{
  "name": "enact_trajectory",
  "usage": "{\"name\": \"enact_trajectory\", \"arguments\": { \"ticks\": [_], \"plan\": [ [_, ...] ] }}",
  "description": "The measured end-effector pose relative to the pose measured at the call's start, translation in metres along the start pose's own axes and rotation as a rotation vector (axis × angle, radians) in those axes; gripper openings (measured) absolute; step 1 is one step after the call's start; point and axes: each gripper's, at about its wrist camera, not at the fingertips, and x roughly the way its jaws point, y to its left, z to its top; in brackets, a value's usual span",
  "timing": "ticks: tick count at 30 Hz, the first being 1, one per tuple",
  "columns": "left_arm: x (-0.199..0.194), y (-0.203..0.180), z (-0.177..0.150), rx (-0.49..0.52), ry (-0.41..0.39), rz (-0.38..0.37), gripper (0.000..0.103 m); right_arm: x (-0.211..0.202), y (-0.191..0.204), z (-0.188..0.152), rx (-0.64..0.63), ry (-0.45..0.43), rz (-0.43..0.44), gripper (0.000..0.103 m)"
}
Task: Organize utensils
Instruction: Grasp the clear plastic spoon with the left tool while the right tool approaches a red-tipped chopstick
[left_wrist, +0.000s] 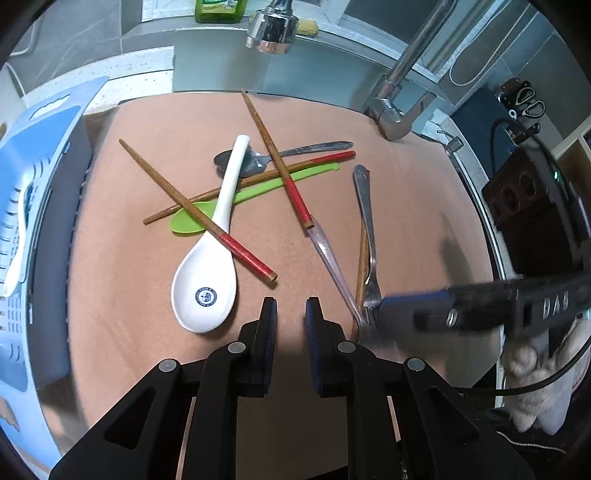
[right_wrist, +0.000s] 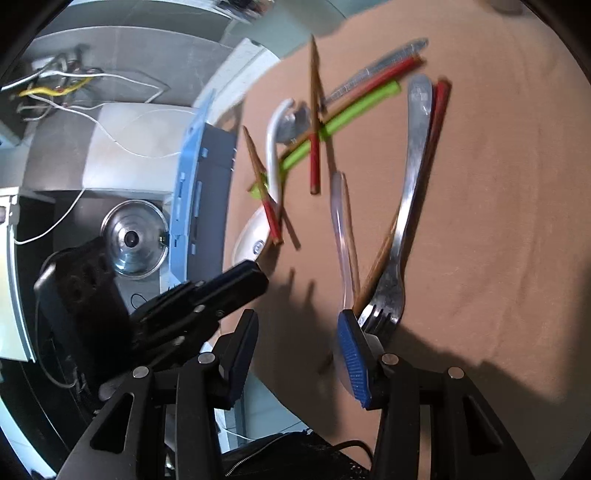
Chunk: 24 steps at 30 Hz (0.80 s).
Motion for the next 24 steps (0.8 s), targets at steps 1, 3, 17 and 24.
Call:
{"name": "enact_trajectory", "arguments": {
  "ticks": [1,3,17,24],
  "plan": [
    [0.001,-0.002,0.0,0.003,0.0,-0.007,0.014,-0.005,-0.001,0.004,0.006,-0.021,-0.013,0.042],
    [0.003,-0.007,0.001,0.007,0.001,-0.025,0.015,-0.014,-0.006,0.014,0.026,-0.057,-0.029,0.042],
    [0.031,-0.05,0.012,0.099,0.04,-0.071,0.026,-0.006,-0.002,0.051,0.049,-0.053,-0.086,0.04],
    [0.047,-0.056,0.015,0.121,0.065,-0.02,0.026,0.007,-0.014,0.043,0.116,-0.025,-0.112,0.035]
  ]
}}
